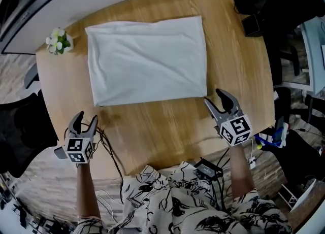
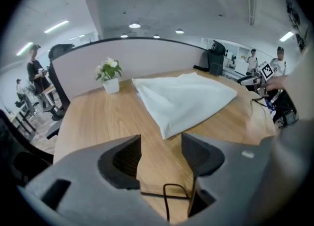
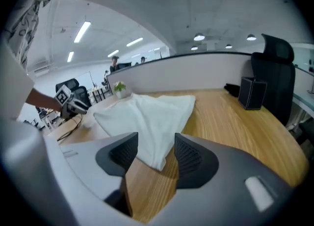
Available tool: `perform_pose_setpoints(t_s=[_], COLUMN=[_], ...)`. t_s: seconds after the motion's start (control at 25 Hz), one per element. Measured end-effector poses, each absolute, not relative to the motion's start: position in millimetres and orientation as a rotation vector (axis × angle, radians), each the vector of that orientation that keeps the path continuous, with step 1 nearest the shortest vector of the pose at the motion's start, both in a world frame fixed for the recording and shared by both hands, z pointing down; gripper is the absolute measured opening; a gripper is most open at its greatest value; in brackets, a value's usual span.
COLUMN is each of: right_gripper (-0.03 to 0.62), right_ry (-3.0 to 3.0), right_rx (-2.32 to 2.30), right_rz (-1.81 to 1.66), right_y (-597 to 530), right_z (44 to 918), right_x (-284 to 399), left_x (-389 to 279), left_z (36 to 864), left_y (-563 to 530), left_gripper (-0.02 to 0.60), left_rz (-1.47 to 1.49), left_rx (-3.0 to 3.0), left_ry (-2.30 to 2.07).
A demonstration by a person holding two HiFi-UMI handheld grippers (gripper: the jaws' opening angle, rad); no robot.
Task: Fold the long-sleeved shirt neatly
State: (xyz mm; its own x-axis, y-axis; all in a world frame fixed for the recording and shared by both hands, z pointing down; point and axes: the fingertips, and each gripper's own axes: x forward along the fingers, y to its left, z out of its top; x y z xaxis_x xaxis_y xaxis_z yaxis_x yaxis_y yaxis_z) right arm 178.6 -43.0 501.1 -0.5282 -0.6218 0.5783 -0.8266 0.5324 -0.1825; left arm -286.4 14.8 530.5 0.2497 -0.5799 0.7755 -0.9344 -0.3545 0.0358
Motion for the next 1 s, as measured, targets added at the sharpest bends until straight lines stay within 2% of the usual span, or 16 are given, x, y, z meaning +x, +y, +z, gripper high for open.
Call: perform_pose_setpoints(t_s=[0.12, 0.2, 0.36, 0.4, 0.44, 0.68, 0.88, 1.0], right_gripper=[0.243, 0.206, 0.034, 0.007, 0.006, 0.006, 0.006, 0.006], right_ry=[-2.446, -2.498, -2.542, -2.553, -2.56, -2.506, -2.514, -2.481], right_rx=[1.323, 1.412, 1.583, 1.619, 1.65, 1.812, 1.907, 1.92], right_rz=[0.548, 0.47, 0.292, 0.268, 0.251, 0.081, -0.061, -0.117], right_y=[-63, -74, -81, -79, -74, -28, 38, 70], right_z=[454, 421, 354, 339, 325, 248, 181, 161], right_x=[187, 195, 216, 220, 223, 234, 223, 226], left_x=[-288, -287, -289, -291, -294, -308, -332, -324], left_z=[483, 446, 378, 362, 347, 252, 187, 163], left_y=[13, 11, 11, 14, 18, 51, 106, 135], left_gripper=[0.248, 0.189, 0.07, 0.033, 0.003, 0.003, 0.003, 0.003], left_rz=[0.763, 0.64, 0.422, 0.374, 0.331, 0.113, 0.038, -0.024], left_rx=[2.054, 2.086, 2.15, 2.162, 2.171, 2.243, 2.329, 2.438], left_ry=[-1.539, -1.643, -1.789, -1.818, -1.845, -1.997, -2.075, -2.052])
